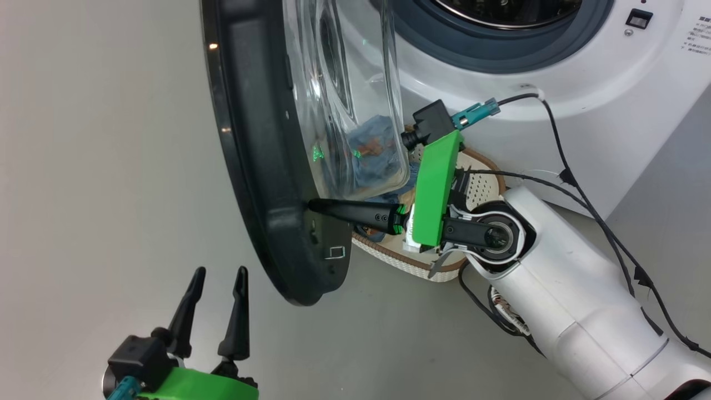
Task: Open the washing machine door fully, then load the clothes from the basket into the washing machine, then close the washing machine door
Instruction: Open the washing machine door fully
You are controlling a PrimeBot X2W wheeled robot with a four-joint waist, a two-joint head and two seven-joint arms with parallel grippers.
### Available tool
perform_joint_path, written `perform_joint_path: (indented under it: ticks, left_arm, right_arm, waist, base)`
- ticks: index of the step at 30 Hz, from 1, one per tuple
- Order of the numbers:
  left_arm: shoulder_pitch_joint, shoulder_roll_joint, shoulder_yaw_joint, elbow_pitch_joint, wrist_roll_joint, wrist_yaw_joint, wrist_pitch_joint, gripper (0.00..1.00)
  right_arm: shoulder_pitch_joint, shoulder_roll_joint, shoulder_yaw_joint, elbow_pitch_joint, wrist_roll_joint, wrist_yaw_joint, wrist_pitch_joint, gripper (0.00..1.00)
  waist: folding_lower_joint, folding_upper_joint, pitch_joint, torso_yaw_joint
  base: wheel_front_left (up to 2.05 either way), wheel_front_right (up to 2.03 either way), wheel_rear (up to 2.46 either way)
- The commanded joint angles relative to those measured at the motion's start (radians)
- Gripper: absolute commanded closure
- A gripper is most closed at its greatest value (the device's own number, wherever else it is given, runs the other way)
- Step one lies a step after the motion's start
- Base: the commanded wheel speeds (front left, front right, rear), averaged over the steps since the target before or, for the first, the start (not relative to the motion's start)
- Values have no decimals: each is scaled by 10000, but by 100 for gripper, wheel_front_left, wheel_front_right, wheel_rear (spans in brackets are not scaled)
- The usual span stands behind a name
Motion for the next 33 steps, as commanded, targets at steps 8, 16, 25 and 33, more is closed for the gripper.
perform_joint_path:
  ticks: [8, 16, 25, 33]
  left_arm:
    - [-329, 187, 225, 149, 106, -152, -80, 0]
    - [-467, 187, 417, 499, 279, -341, -80, 0]
    - [-316, 187, 799, 538, 381, -405, -80, 0]
    - [-144, 187, 1156, 551, 530, -453, -80, 0]
  right_arm:
    - [396, -275, -158, -594, -254, 16, -874, 5]
    - [972, -913, -142, -814, -446, 16, -1742, 0]
    - [1946, -1796, -94, -866, -530, 16, -2764, 0]
    - [2771, -2754, 238, -838, -1209, 16, -4244, 0]
  waist:
    - [0, -1, -263, -74]
    - [0, -1, -465, -392]
    - [0, -1, -673, -899]
    - [0, -1, -845, -1271]
  base:
    - [0, 0, 0]
    - [0, 0, 0]
    - [0, 0, 0]
    - [0, 0, 0]
